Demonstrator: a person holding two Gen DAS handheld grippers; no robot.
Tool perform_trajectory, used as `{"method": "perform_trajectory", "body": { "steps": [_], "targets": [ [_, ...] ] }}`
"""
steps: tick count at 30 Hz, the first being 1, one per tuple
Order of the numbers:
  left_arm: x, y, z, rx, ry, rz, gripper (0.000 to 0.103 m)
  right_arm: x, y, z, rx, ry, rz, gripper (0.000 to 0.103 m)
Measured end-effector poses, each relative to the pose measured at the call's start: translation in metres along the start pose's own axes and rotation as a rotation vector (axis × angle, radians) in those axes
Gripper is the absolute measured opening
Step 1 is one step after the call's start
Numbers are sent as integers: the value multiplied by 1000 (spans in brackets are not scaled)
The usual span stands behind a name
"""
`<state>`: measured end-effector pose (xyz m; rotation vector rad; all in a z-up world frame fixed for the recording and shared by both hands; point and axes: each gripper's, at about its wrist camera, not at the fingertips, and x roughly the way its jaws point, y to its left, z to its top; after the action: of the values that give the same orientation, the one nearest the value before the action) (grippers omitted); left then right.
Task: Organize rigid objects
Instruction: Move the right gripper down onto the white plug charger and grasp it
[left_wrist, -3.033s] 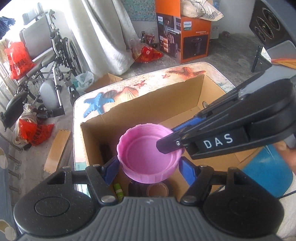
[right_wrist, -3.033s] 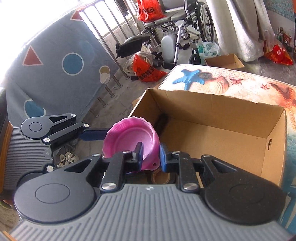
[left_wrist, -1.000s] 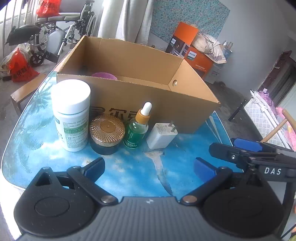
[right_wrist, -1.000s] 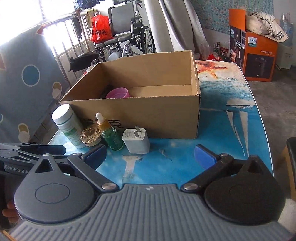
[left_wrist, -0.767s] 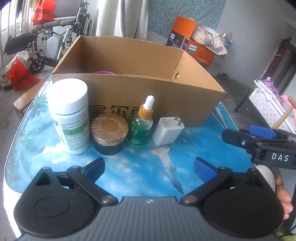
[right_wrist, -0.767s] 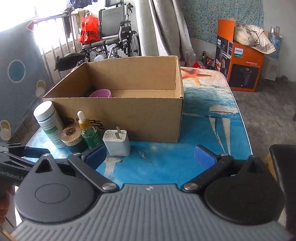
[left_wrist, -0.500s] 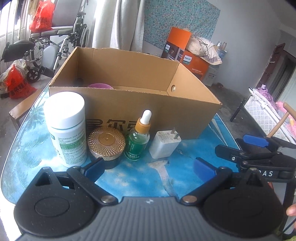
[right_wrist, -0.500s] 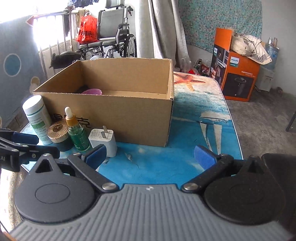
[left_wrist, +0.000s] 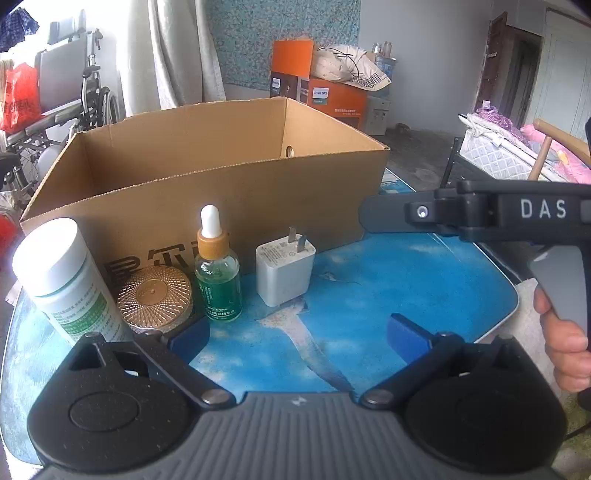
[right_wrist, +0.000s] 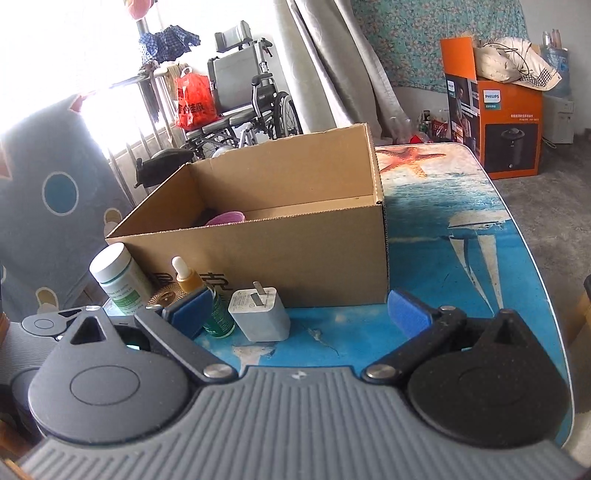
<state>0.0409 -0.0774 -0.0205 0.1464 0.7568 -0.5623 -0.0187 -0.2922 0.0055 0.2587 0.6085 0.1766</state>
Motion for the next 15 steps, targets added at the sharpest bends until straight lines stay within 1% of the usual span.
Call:
{"method": "perform_trajectory", "body": {
  "steps": [5, 8, 12, 15],
  "targets": [
    [8, -2, -2, -4, 39, 13, 102, 7, 2, 0, 28, 15, 21, 102],
    [6, -3, -3, 4, 31, 26, 102, 7, 3, -1, 38, 15, 35, 101],
    [0, -7, -4, 31, 9, 64, 101, 5, 5, -2, 47, 9, 49, 101],
    [-3, -10, -3, 45, -3, 71, 99, 5, 4, -4, 56, 8, 59, 101]
  ]
}}
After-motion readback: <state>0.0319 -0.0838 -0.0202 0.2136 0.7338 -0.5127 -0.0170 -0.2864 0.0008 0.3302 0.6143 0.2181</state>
